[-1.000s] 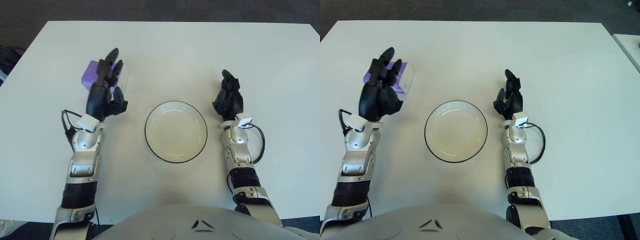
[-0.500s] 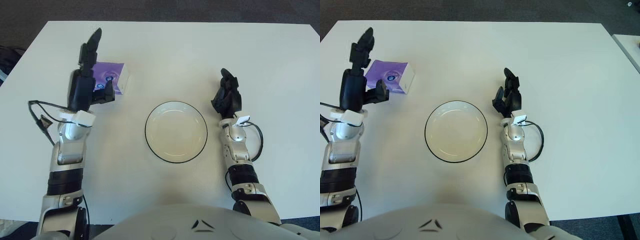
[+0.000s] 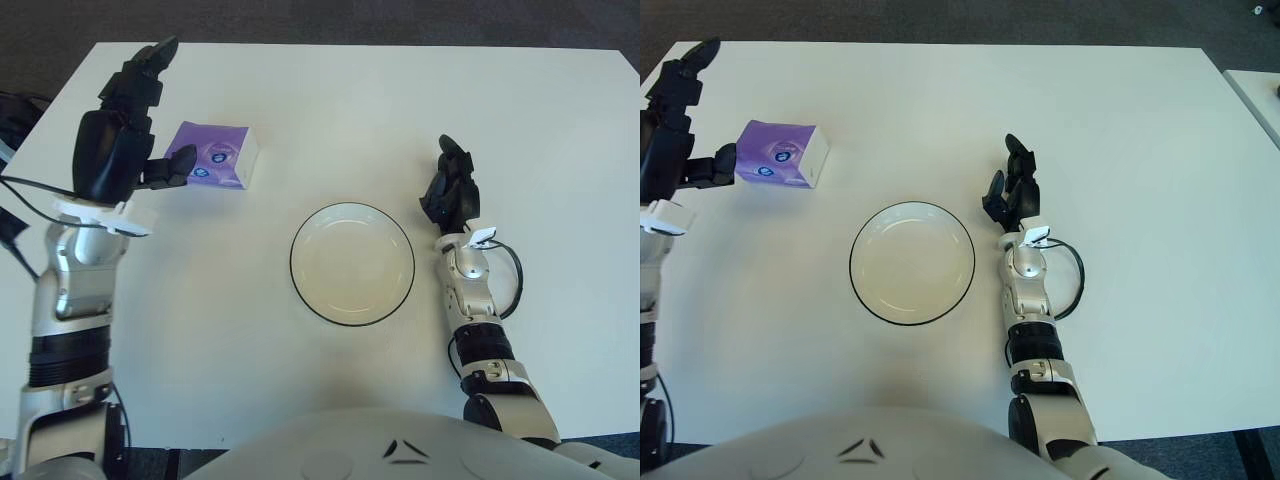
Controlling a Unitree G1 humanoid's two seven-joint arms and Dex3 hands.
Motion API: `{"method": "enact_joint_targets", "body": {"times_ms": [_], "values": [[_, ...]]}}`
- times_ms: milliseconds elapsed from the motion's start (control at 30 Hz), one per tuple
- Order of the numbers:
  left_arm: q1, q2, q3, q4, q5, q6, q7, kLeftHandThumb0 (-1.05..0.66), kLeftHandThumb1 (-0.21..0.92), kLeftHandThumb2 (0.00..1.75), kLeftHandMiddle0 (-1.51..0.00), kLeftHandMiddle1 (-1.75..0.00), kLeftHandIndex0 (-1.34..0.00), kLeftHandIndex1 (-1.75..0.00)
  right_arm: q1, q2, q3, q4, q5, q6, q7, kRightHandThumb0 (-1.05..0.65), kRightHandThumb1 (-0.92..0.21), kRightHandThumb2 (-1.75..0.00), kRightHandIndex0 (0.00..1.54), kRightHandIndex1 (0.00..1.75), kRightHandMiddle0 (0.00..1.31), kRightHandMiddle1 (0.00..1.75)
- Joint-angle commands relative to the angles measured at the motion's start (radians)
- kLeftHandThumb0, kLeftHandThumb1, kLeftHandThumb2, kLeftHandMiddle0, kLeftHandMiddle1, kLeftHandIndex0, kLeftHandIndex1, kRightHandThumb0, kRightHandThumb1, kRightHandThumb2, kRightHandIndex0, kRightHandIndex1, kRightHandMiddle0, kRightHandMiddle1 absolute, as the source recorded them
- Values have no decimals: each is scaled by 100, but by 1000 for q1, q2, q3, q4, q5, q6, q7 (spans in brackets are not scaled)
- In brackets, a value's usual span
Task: Put the tissue paper into the plate.
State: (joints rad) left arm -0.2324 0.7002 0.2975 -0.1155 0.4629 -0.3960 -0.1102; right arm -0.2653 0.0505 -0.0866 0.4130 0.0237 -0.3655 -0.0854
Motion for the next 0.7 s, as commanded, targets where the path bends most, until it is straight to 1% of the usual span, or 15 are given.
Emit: {"method": "enact_joint_targets", "body": {"times_ms": [0,100,200,400,433,533,667], "values": [[-73,99,-41,28,56,30,-65,-81,92,78,-22,0,0,-41,85,25,3,142,7,67,1,-70,-92,-87,20,0,0,52],[-113,134,-81,60,111,53,-73,-83,92,77,-18,0,0,-35,75,24,0,159,9,62,1,-71,-92,-87,20,0,0,51],[-160,157,-124,115,158,53,-55,-91,92,72,-12,0,0,-24,67,24,-2,173,9,57,0,-71,-92,-87,20,0,0,51],[-256,207,-220,254,287,23,14,-103,92,62,-3,0,0,-8,52,23,-6,199,14,49,6,-73,-92,-86,20,0,0,51],[-269,219,-238,267,314,17,21,-103,92,61,-2,0,0,-7,49,23,-7,205,15,47,8,-73,-92,-86,20,0,0,51],[-296,247,-279,296,367,-6,42,-104,92,50,0,0,0,-2,39,22,-9,220,18,40,11,-73,-92,-86,20,0,0,51],[-329,268,-329,326,420,-32,64,-105,92,44,0,0,0,0,29,22,-13,239,20,32,13,-73,-92,-85,20,1,0,51]]}}
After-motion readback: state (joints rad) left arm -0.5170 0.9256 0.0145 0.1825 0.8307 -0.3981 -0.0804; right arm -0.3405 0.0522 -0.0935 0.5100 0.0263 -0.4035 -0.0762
